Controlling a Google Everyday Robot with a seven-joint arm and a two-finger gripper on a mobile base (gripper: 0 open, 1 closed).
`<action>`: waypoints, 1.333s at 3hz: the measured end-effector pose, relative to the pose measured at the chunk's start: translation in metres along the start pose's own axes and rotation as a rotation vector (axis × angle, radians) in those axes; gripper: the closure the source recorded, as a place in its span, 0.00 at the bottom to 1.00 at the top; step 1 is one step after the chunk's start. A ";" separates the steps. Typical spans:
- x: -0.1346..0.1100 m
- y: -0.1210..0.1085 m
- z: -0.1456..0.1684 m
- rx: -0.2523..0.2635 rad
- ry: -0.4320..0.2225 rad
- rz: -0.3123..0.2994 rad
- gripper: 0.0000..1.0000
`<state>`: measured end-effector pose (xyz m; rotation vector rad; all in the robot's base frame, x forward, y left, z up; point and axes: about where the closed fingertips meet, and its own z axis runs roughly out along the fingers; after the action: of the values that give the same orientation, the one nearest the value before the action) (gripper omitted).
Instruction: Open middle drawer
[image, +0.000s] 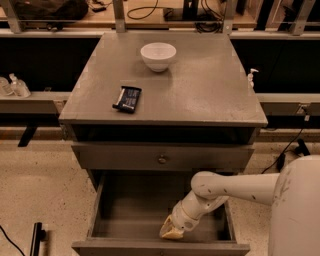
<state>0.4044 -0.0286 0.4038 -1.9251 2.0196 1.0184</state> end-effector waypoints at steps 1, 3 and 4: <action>-0.001 0.003 -0.001 -0.012 -0.012 -0.006 1.00; 0.001 -0.006 -0.022 0.112 -0.056 0.002 1.00; 0.002 -0.024 -0.055 0.284 -0.109 0.016 1.00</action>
Offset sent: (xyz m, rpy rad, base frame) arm 0.0176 -0.0309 0.0496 0.1542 -0.2234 -0.1724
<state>0.4443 -0.0597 0.4356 -1.6750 1.9975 0.7713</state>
